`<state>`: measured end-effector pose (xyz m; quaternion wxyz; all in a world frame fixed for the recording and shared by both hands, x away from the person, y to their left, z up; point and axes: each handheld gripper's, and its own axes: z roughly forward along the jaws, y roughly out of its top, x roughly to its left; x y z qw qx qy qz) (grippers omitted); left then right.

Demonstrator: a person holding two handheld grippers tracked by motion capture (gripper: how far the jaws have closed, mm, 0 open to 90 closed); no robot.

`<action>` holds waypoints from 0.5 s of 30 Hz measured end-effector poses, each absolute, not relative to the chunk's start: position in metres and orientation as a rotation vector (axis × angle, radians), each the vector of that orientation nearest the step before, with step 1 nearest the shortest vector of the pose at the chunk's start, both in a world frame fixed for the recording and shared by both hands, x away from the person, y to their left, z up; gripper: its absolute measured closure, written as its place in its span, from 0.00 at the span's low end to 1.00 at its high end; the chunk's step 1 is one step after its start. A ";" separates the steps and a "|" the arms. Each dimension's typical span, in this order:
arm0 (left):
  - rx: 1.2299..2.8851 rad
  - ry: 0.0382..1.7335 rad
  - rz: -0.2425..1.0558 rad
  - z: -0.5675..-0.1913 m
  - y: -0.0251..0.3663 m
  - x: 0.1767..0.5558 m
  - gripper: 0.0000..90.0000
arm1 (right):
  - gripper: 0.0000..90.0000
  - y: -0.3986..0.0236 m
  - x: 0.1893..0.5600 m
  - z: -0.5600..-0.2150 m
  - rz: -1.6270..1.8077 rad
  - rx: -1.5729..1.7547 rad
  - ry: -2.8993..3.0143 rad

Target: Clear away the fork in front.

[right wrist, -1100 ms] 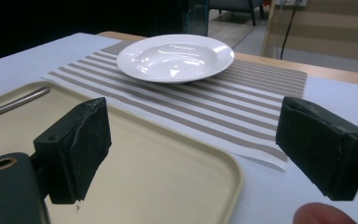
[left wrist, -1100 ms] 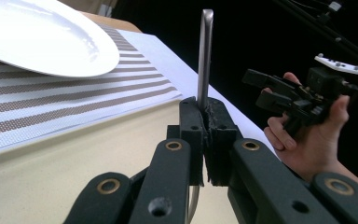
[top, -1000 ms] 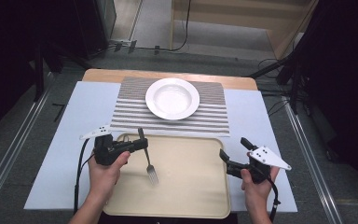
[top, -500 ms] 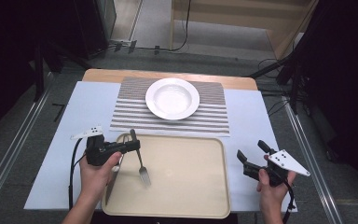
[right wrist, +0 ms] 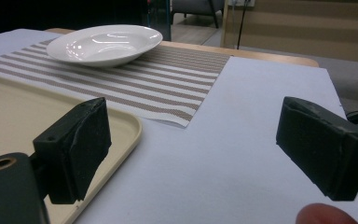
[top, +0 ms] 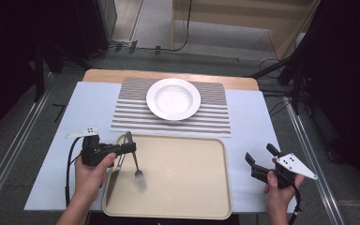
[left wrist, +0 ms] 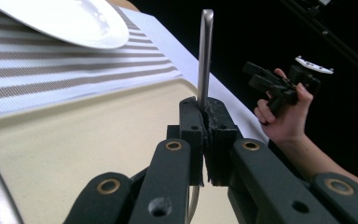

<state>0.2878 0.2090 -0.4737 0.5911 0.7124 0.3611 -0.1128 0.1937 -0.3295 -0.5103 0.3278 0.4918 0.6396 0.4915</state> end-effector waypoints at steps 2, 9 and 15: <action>1.665 0.843 -0.284 -0.477 0.208 0.289 0.96 | 0.13 -0.330 0.194 -0.512 1.283 1.287 1.672; 1.689 0.832 -0.374 -0.487 0.203 0.294 0.96 | 0.14 -0.332 0.194 -0.514 1.278 1.296 1.662; 1.693 0.821 -0.435 -0.495 0.198 0.300 0.96 | 0.14 -0.332 0.194 -0.515 1.275 1.301 1.659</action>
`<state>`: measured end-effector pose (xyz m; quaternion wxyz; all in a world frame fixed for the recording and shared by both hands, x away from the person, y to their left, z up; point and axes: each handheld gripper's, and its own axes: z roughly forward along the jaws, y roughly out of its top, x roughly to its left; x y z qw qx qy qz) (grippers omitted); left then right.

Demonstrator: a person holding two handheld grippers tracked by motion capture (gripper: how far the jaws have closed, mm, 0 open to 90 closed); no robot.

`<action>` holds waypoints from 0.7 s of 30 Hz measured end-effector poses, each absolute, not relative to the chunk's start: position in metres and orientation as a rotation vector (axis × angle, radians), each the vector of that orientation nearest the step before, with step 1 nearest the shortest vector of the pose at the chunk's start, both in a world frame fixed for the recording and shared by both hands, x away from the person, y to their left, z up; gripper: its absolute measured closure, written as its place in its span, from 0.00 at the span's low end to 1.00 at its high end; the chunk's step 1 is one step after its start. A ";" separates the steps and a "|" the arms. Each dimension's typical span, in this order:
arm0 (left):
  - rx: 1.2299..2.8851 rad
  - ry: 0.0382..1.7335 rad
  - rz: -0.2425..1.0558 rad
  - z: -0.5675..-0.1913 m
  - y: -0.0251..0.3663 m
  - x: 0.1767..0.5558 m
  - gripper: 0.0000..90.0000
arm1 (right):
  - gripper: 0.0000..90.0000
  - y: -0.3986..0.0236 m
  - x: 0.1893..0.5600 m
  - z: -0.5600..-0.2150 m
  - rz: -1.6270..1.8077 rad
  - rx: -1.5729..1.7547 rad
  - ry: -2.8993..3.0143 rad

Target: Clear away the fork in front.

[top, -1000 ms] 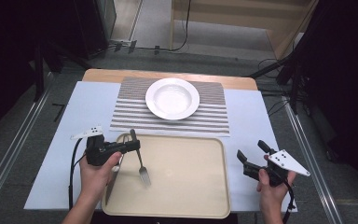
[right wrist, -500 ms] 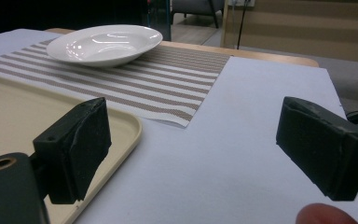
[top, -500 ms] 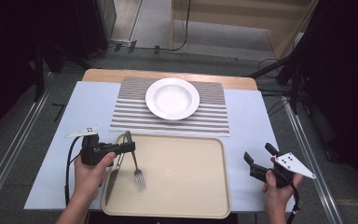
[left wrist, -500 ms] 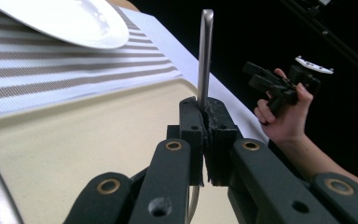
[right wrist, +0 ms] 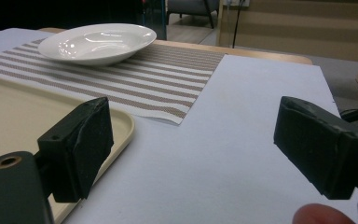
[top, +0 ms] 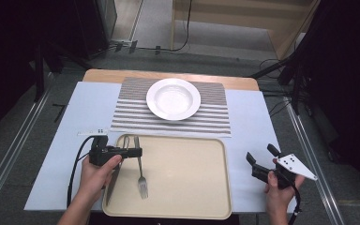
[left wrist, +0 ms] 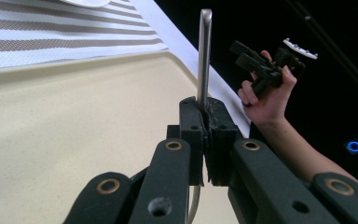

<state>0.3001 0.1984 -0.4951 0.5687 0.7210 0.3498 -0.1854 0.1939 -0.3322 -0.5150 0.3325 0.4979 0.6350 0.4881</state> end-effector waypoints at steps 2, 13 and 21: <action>1.690 0.838 -0.434 -0.497 0.197 0.301 0.95 | 0.15 -0.332 0.194 -0.515 1.272 1.304 1.657; 1.766 0.960 -0.303 -0.504 0.195 0.302 0.89 | 0.15 -0.333 0.195 -0.517 1.265 1.304 1.660; 1.880 1.019 -0.195 -0.507 0.185 0.301 0.71 | 0.15 -0.337 0.196 -0.519 1.276 1.319 1.656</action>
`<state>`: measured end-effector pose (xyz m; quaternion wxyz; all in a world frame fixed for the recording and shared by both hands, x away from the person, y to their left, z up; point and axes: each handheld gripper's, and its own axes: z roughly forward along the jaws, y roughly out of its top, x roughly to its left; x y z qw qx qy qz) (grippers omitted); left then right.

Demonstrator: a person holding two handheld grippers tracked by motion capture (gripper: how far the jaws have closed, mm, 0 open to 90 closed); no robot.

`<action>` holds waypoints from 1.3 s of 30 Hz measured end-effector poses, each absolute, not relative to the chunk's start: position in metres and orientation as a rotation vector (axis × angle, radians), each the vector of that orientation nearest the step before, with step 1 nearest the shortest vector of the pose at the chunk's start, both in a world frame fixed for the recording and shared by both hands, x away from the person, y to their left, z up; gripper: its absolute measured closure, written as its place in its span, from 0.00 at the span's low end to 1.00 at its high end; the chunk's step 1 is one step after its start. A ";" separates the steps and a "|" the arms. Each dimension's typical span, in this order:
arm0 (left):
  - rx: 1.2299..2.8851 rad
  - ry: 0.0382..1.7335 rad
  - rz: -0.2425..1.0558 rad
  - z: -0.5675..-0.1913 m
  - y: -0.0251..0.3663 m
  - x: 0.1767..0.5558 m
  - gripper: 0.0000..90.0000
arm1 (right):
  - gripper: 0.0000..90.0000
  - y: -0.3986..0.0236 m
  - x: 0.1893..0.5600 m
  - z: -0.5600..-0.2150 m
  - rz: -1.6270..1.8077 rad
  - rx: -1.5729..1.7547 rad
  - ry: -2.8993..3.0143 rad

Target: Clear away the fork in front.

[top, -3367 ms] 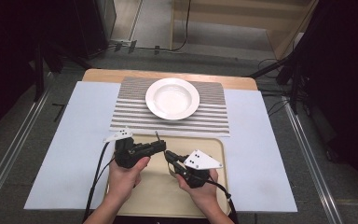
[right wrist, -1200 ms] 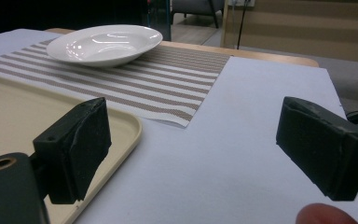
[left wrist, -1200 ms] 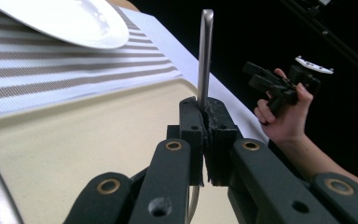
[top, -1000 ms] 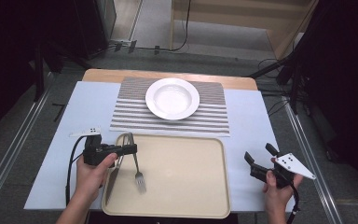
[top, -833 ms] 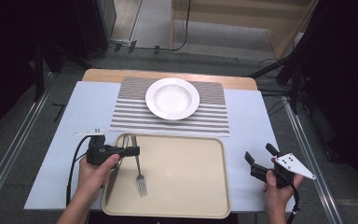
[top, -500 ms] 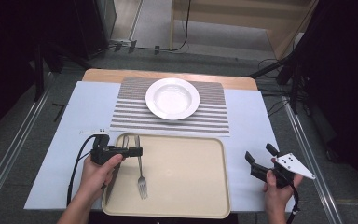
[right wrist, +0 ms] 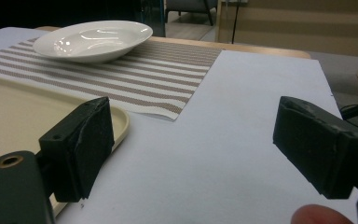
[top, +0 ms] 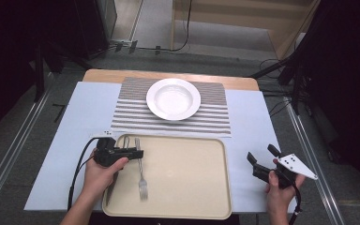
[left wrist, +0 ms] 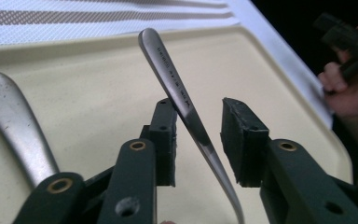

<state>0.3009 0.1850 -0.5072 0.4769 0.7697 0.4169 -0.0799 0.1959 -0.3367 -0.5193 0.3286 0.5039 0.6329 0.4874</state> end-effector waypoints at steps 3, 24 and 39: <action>1.937 1.041 -0.131 -0.508 0.180 0.300 0.64 | 0.15 -0.337 0.196 -0.520 1.280 1.315 1.663; 2.164 0.853 -0.002 -0.503 0.142 0.266 0.99 | 0.15 -0.343 0.194 -0.523 1.264 1.312 1.646; 2.201 0.897 -0.020 -0.510 0.153 0.262 0.99 | 0.15 -0.344 0.194 -0.523 1.268 1.313 1.646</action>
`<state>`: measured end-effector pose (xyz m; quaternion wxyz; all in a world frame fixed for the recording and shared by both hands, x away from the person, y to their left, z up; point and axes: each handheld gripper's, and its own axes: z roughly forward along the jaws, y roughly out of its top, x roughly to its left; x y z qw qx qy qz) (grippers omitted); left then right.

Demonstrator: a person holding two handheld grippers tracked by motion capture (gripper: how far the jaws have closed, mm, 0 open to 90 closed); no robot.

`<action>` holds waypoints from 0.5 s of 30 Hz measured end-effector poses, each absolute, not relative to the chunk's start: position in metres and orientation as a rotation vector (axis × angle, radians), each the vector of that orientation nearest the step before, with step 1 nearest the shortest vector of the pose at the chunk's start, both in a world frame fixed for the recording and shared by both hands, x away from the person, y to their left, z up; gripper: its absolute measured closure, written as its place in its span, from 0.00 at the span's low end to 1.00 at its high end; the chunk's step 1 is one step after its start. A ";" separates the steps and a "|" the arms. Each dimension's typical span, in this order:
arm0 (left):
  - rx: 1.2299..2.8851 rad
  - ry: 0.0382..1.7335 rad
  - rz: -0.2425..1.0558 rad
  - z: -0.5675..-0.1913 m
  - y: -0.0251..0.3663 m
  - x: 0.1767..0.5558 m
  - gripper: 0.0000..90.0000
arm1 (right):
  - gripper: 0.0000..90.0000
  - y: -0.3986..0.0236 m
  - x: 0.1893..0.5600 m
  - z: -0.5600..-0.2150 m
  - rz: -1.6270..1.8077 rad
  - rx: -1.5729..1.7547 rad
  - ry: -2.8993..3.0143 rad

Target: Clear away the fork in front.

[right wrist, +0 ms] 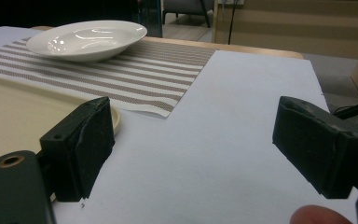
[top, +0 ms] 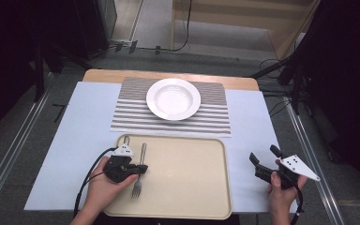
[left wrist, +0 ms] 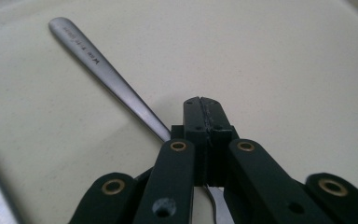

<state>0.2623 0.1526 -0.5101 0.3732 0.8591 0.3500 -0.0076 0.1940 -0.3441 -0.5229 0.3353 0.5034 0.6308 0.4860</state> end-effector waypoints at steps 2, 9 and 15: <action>2.194 0.909 -0.023 -0.510 0.156 0.263 0.99 | 0.15 -0.344 0.194 -0.523 1.267 1.313 1.646; 2.179 0.939 -0.009 -0.509 0.162 0.269 0.99 | 0.15 -0.345 0.194 -0.523 1.276 1.315 1.638; 2.212 0.947 0.067 -0.510 0.149 0.282 0.99 | 0.15 -0.346 0.194 -0.523 1.273 1.321 1.636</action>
